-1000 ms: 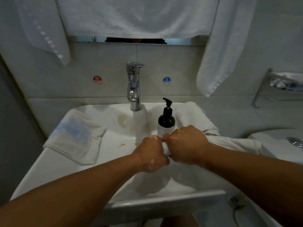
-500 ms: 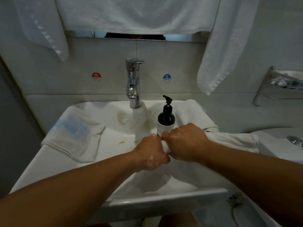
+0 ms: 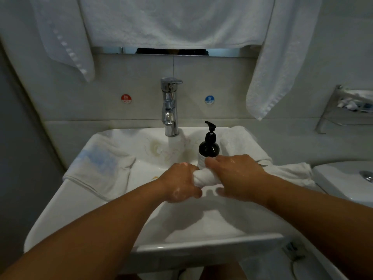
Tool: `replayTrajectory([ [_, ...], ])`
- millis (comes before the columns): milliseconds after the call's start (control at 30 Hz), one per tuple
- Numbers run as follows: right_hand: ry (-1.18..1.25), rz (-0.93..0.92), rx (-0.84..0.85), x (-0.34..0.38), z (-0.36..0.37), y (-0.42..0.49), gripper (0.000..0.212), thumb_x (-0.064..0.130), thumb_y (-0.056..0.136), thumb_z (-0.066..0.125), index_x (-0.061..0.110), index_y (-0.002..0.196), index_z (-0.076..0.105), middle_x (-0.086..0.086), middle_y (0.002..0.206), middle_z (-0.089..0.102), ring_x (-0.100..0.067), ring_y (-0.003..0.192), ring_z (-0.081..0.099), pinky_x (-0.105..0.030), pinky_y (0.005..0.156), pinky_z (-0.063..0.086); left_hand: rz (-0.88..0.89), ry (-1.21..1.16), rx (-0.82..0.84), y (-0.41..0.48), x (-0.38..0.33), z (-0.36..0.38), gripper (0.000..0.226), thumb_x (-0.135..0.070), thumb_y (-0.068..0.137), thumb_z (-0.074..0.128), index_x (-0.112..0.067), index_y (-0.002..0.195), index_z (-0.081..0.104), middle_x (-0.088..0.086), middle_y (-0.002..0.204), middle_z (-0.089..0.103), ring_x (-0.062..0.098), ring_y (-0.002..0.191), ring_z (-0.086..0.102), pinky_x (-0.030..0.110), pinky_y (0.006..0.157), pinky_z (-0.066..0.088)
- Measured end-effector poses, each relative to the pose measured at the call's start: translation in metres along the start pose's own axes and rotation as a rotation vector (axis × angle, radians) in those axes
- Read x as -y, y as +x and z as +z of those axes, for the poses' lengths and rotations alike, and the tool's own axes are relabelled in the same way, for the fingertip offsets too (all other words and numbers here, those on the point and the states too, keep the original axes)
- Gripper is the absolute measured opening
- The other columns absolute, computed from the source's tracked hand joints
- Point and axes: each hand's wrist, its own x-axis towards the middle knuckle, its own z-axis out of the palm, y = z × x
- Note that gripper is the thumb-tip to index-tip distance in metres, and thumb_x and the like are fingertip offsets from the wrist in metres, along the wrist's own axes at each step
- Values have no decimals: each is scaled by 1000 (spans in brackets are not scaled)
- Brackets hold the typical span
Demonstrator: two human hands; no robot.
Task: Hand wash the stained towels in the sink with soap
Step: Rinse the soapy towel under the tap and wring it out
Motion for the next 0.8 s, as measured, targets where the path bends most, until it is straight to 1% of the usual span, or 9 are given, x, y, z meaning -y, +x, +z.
replayTrajectory([
  [100, -73, 114, 47, -15, -7, -14, 39, 44, 87, 64, 26, 112, 40, 6, 101, 61, -18, 76, 56, -33, 65, 42, -26, 73, 33, 0, 18, -9, 33, -34, 73, 85, -23, 98, 67, -2, 93, 71, 18, 84, 67, 29, 70, 54],
  [200, -123, 94, 52, -12, -25, -13, 30, 44, 86, 64, 28, 104, 46, 6, 100, 63, -17, 73, 50, -31, 66, 38, 38, 38, 58, -3, 18, -13, 46, -51, 69, 87, -29, 103, 63, -8, 95, 70, 11, 83, 67, 30, 72, 57],
  [333, -185, -27, -44, 9, -64, 8, 36, 44, 86, 70, 34, 118, 57, 6, 94, 66, -15, 76, 60, -31, 70, 46, 195, -169, -180, -8, -11, -16, 66, -53, 75, 83, -36, 129, 49, -19, 106, 64, 1, 90, 66, 14, 73, 53],
  [400, -262, -52, -74, 17, -83, 20, 40, 48, 86, 72, 30, 118, 56, 5, 93, 65, -16, 78, 60, -33, 73, 45, 206, -248, -257, -9, -18, -23, 60, -50, 78, 82, -37, 128, 52, -15, 105, 69, 2, 89, 67, 18, 74, 56],
  [467, -324, -24, -135, 13, -107, 26, 44, 51, 86, 71, 26, 118, 52, 4, 95, 62, -17, 81, 58, -35, 81, 46, 179, -263, -291, -12, -13, -39, 42, -46, 81, 80, -35, 116, 60, -12, 97, 70, 2, 81, 67, 18, 69, 56],
  [567, -326, 15, -230, -8, -144, 25, 60, 69, 78, 69, 32, 122, 51, 6, 103, 60, -15, 87, 57, -35, 85, 46, 138, -294, -320, -21, 9, -64, 32, -38, 79, 82, -33, 106, 65, -10, 87, 71, 5, 73, 69, 27, 67, 57],
  [633, -118, 21, -210, -16, -162, 21, 64, 72, 75, 72, 39, 125, 52, 11, 108, 60, -11, 90, 56, -32, 81, 49, 144, -356, -318, -30, 18, -77, 32, -37, 75, 82, -34, 104, 67, -10, 86, 72, 10, 76, 70, 38, 71, 60],
  [733, 415, -13, -198, -16, -175, 24, 58, 47, 75, 85, 42, 124, 57, 14, 106, 63, -5, 81, 65, -20, 70, 53, 151, -395, -347, -41, 17, -88, 40, -42, 69, 80, -36, 108, 68, -12, 94, 72, 8, 83, 69, 40, 78, 60],
  [800, 727, -36, -256, -11, -178, 30, 51, 31, 76, 87, 37, 120, 62, 11, 104, 65, -5, 75, 71, -21, 61, 57, 172, -412, -326, -45, 9, -94, 49, -48, 71, 79, -40, 117, 65, -16, 103, 72, 5, 92, 68, 37, 85, 58],
])
